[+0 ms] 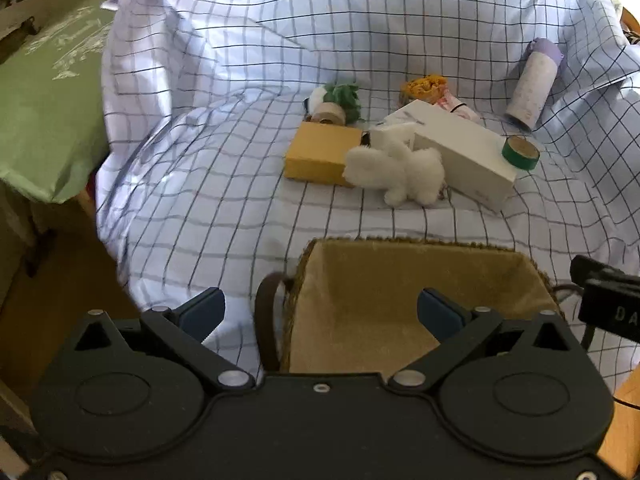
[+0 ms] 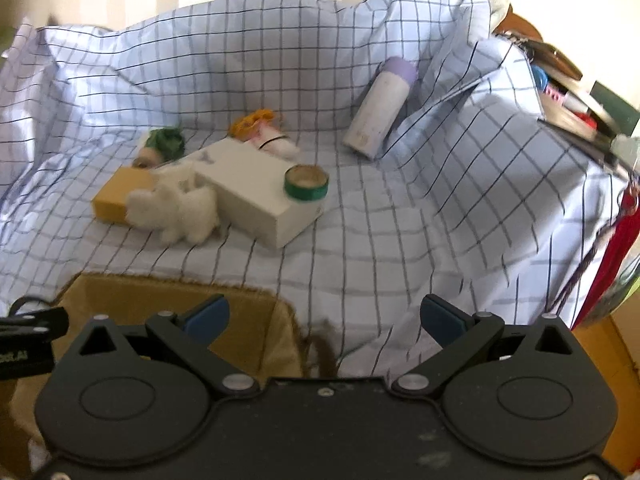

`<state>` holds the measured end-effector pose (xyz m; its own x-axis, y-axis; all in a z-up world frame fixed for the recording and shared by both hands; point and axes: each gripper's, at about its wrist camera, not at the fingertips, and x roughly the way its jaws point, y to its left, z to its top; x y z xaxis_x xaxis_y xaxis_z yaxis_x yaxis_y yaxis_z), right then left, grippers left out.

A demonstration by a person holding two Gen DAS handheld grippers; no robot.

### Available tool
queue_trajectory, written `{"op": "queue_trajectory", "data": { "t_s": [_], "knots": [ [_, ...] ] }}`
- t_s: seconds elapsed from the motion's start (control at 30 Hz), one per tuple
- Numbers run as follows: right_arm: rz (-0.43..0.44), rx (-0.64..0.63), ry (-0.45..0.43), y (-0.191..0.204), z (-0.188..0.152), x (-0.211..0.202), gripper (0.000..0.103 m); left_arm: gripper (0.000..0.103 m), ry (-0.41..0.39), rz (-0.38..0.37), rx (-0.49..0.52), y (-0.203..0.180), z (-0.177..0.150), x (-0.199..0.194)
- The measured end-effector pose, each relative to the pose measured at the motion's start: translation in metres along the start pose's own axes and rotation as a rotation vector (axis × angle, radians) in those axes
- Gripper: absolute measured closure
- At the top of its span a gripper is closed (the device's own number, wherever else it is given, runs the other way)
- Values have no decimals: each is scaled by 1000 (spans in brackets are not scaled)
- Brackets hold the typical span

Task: Organize soft objects
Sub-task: 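Reach and grasp the green tape roll with the right tool while the left tool approaches the white plush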

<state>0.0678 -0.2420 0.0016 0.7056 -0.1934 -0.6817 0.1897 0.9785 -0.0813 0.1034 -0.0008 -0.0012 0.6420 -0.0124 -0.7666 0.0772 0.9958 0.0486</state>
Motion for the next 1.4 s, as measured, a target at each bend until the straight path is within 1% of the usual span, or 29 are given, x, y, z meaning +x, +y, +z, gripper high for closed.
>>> {"op": "queue_trajectory", "data": {
  "t_s": [0.1,0.2,0.27,0.33,0.5,0.7,0.9,1.07,1.17,1.3,1.37,1.4],
  "knots": [
    [-3,-2,16,-2,11,17,1,4,4,-26,-2,0,11,12],
    [22,15,69,-6,19,38,1,5,13,-48,-15,0,22,24],
    [46,30,90,-10,24,50,6,12,22,-53,-16,0,29,33],
    [56,36,88,-11,31,60,6,14,29,-53,0,-1,36,42],
    [54,63,65,-13,47,82,6,15,46,-62,19,-3,50,58],
    [69,93,50,-18,67,108,6,19,42,-56,44,-9,67,78],
    [77,69,21,-14,81,134,7,22,74,-113,58,-17,81,101],
    [85,48,34,-9,86,155,15,21,102,-137,85,-26,87,117],
    [90,47,51,-6,86,168,20,21,113,-141,106,-30,89,123],
    [105,59,47,-5,86,177,24,21,112,-138,116,-33,94,128],
    [114,63,40,-5,88,177,35,21,110,-136,123,-35,96,130],
    [119,65,37,-6,88,177,39,21,106,-133,129,-36,97,130]
  ]
}}
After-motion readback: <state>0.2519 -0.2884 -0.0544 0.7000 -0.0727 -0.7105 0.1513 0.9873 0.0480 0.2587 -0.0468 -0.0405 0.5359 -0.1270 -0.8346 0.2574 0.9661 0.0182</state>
